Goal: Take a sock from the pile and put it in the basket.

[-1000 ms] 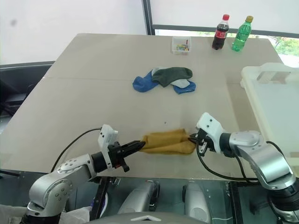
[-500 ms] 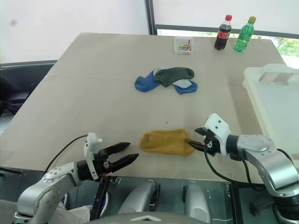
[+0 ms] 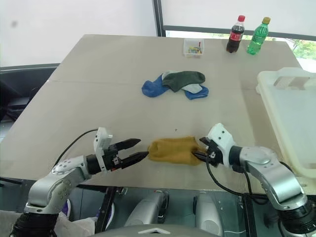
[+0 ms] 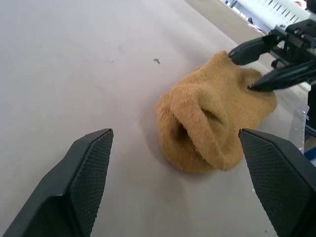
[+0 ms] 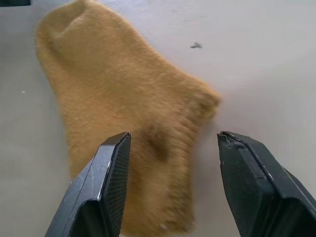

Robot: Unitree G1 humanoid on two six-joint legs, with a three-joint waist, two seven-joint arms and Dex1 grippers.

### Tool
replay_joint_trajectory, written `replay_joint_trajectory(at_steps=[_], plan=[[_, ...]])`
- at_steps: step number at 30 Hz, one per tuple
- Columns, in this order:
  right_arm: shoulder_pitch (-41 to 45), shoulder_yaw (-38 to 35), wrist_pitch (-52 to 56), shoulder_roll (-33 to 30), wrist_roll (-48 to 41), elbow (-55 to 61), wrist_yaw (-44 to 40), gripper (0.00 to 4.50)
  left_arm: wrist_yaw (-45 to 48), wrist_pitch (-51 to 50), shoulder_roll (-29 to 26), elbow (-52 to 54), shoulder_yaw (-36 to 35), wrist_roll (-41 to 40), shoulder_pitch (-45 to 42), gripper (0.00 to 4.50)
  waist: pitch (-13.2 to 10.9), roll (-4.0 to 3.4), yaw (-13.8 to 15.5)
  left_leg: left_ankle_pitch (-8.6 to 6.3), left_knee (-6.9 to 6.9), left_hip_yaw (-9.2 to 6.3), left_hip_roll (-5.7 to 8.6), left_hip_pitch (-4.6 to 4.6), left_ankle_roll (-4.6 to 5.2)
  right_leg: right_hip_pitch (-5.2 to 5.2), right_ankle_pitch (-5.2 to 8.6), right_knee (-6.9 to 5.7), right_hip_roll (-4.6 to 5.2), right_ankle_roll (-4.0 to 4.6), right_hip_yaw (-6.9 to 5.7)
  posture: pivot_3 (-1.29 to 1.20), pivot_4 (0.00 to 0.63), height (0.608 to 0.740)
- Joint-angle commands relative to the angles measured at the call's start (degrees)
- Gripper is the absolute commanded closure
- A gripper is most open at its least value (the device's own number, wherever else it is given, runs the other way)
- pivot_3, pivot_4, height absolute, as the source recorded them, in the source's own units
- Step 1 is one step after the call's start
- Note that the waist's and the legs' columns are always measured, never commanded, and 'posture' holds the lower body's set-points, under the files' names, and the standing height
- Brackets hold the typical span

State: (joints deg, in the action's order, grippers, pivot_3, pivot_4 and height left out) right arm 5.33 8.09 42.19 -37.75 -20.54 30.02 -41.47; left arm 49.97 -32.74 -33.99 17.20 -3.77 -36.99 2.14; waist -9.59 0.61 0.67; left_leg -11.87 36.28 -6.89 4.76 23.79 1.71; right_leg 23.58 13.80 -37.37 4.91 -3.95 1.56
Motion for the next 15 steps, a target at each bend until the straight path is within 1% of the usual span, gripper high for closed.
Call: replay_joint_trajectory(at_steps=[1, 4, 7, 15], plan=[[1.0, 2.6, -2.2, 0.3, 3.7, -3.0, 1.8, 1.67, 0.7, 1.3, 0.2, 0.2, 0.8, 0.9, -1.7, 0.22, 0.0, 0.0, 0.0, 0.0, 0.0, -0.01, 0.0, 0.01, 0.0, 0.0, 0.0, 0.0, -0.01, 0.0, -0.01, 0.0, 0.15, 0.74], [1.0, 2.6, -3.6, 0.6, 4.5, -4.3, 1.8, 1.67, 0.6, 1.4, 0.5, -0.4, 1.1, 1.3, -2.5, 0.22, 0.0, 0.0, 0.1, 0.0, 0.01, -0.01, 0.0, -0.01, 0.0, -0.01, -0.02, 0.0, -0.01, -0.02, -0.01, 0.0, 0.15, 0.74], [0.3, 1.0, -3.8, 0.5, 2.9, -2.7, 0.9, 1.67, 0.8, 1.2, 0.5, -0.4, 1.3, 1.3, -2.7, 0.22, 0.0, 0.0, 0.1, 0.0, 0.01, -0.01, 0.0, -0.02, 0.0, -0.01, -0.03, 0.0, -0.01, -0.05, 0.0, 0.0, 0.15, 0.74], [-1.0, -0.4, -5.9, -0.4, 2.7, -0.7, 0.3, 1.67, 2.3, -0.7, -0.9, 1.1, 1.8, 0.4, -2.4, 0.22, 0.0, 0.0, 0.1, 0.0, 0.01, -0.02, 0.01, -0.01, 0.0, -0.01, -0.04, 0.0, -0.01, -0.05, -0.01, 0.0, 0.15, 0.74]])
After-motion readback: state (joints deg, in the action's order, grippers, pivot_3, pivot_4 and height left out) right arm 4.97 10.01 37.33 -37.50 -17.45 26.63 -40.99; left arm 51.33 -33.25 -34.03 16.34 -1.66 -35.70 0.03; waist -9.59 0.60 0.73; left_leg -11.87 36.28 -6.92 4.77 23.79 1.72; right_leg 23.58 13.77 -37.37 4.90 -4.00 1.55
